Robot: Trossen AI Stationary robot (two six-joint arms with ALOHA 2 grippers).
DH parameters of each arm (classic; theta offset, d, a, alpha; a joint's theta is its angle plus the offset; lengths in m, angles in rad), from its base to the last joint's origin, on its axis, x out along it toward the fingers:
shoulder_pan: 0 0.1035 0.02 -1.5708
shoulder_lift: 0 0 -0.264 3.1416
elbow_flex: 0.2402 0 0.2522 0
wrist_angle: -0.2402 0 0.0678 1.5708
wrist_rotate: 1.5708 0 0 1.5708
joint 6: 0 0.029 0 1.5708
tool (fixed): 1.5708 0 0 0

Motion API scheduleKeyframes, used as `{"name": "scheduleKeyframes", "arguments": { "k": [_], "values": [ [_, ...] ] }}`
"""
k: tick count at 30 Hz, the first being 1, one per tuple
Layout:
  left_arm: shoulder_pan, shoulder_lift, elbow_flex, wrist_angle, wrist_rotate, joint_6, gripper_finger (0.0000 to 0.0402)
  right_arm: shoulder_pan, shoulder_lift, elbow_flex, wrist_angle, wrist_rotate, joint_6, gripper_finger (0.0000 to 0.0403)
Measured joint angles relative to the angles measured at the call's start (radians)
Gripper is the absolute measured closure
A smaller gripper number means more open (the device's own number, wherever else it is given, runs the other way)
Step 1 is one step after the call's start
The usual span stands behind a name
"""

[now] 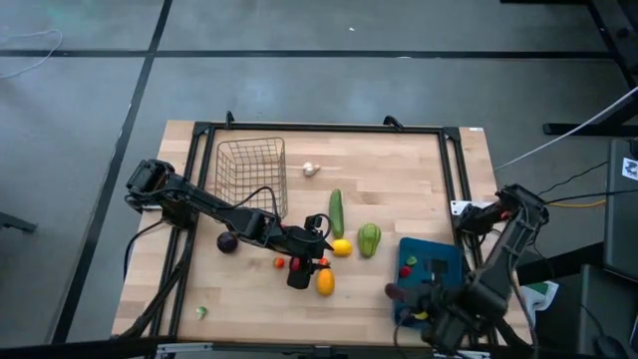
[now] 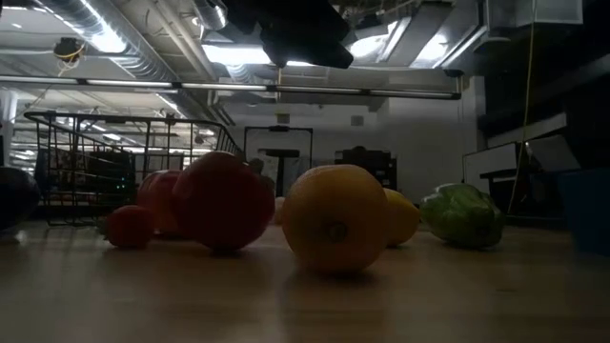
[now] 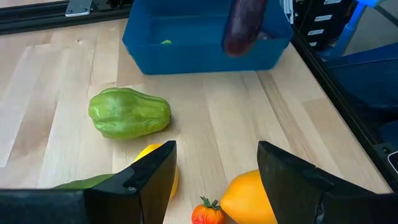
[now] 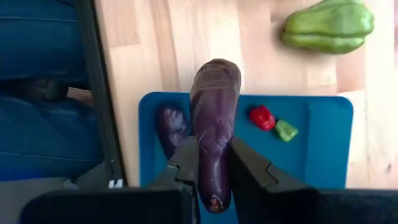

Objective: Sort produce into baskets
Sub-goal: Put the violet eggplant into the blue bin

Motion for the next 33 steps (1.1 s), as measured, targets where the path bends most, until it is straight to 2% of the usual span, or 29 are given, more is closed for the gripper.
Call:
{"name": "scheduleKeyframes", "arguments": {
  "k": [4,9,23,33],
  "values": [
    [0.0,0.0,0.0,0.0,0.0,0.0,0.018,0.034,0.0,0.0,0.005,0.036,0.068,0.0349],
    [0.0,0.0,0.0,0.0,0.0,0.0,0.018,0.053,0.0,0.0,0.005,0.071,0.08,0.0349],
    [0.0,0.0,0.0,0.0,0.0,-0.004,0.018,0.08,0.0,0.0,-0.007,-0.033,0.152,0.0349],
    [0.0,0.0,0.0,0.0,0.001,-0.004,0.018,0.084,0.001,0.022,-0.042,-0.051,0.177,0.0349]
  ]
}}
